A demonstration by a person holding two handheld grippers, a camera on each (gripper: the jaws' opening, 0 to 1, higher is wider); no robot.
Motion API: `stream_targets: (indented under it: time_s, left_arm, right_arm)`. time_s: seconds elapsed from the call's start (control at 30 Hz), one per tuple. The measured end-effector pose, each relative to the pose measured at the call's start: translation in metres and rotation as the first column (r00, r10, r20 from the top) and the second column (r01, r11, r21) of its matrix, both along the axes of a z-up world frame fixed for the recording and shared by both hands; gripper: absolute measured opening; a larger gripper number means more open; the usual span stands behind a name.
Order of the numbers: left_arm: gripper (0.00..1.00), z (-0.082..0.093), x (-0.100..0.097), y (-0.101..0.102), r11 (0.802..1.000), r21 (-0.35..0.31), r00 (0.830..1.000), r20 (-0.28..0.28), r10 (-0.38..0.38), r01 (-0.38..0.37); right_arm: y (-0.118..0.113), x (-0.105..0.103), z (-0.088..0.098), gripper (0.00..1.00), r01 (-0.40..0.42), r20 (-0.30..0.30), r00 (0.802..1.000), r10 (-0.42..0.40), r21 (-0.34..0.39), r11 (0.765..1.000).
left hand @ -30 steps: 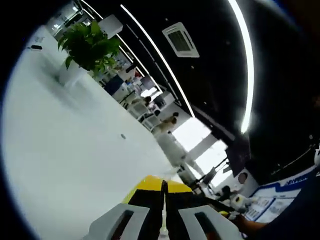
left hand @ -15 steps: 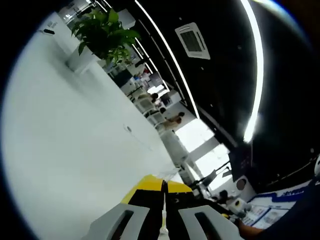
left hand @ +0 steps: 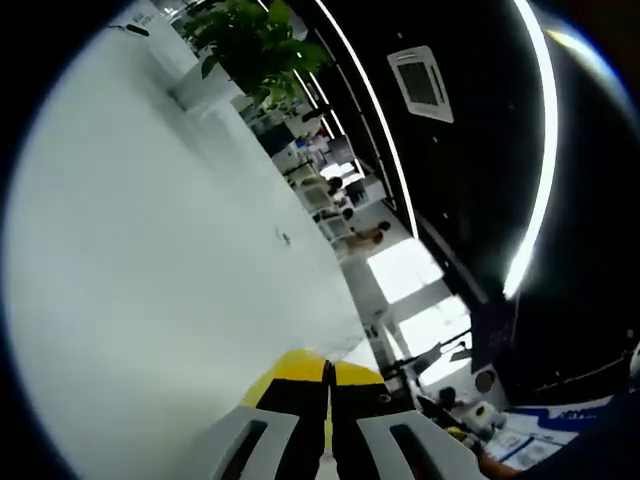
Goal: Compare the silicone blocks by pressing each to a similar depth, holding the contact briefly, and releasing to observe deformation and rebound differences across the visible hardness samples.
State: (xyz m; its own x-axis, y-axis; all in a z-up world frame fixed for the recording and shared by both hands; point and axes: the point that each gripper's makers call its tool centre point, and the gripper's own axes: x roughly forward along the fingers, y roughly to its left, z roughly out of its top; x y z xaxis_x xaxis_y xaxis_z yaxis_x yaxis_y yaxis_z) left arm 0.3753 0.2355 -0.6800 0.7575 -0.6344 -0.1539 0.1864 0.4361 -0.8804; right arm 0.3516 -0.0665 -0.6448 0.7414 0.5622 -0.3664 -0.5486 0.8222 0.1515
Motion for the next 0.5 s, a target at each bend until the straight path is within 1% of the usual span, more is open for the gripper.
stream_targets:
  time_s: [0.07, 0.13, 0.17, 0.2, 0.23, 0.27, 0.3, 0.33, 0.4, 0.5]
  left_arm:
    - [0.00, -0.004, 0.001, 0.002, 1.000, 0.008, 1.000, -0.010, 0.008, -0.008]
    - [0.00, -0.011, 0.004, 0.008, 0.998, 0.050, 1.000, -0.005, 0.029, -0.029]
    - [0.00, -0.015, 0.005, 0.010, 0.997, 0.071, 0.999, -0.012, 0.036, -0.035]
    - [0.00, -0.022, 0.008, 0.015, 0.992, 0.118, 0.999, -0.014, 0.052, -0.050]
    - [0.00, -0.023, 0.008, 0.016, 0.991, 0.125, 0.998, -0.014, 0.053, -0.051]
    - [0.00, -0.026, 0.009, 0.018, 0.988, 0.147, 0.998, -0.017, 0.060, -0.057]
    - [0.00, -0.030, 0.011, 0.022, 0.980, 0.186, 0.997, -0.008, 0.073, -0.070]
    - [0.00, -0.030, 0.011, 0.022, 0.981, 0.181, 0.997, -0.013, 0.070, -0.066]
    - [0.00, -0.035, 0.013, 0.026, 0.971, 0.229, 0.997, -0.001, 0.073, -0.071]
    - [0.00, -0.044, 0.014, 0.027, 0.972, 0.228, 0.997, -0.035, 0.069, -0.060]
  right_arm:
    - [0.000, 0.000, 0.000, 0.96, 0.002, -0.001, 1.000, -0.002, 0.001, 1.000]
    - [0.001, -0.001, -0.001, 0.96, 0.004, -0.001, 1.000, -0.004, 0.002, 1.000]
    - [0.001, -0.002, -0.001, 0.96, 0.004, -0.003, 1.000, -0.004, 0.003, 1.000]
    - [0.001, -0.002, -0.002, 0.96, 0.004, -0.005, 1.000, -0.004, 0.005, 1.000]
    - [0.002, -0.002, -0.003, 0.96, 0.003, -0.007, 1.000, -0.003, 0.005, 1.000]
    - [0.003, -0.003, -0.003, 0.96, 0.001, -0.009, 1.000, -0.001, 0.005, 1.000]
    - [0.003, -0.003, -0.004, 0.96, -0.001, -0.010, 1.000, 0.001, 0.005, 1.000]
    - [0.004, -0.003, -0.005, 0.96, -0.004, -0.012, 1.000, 0.004, 0.004, 1.000]
    - [0.005, -0.003, -0.005, 0.96, -0.005, -0.014, 1.000, 0.005, 0.007, 1.000]
    - [0.006, -0.003, -0.005, 0.96, -0.007, -0.015, 1.000, 0.007, 0.009, 1.000]
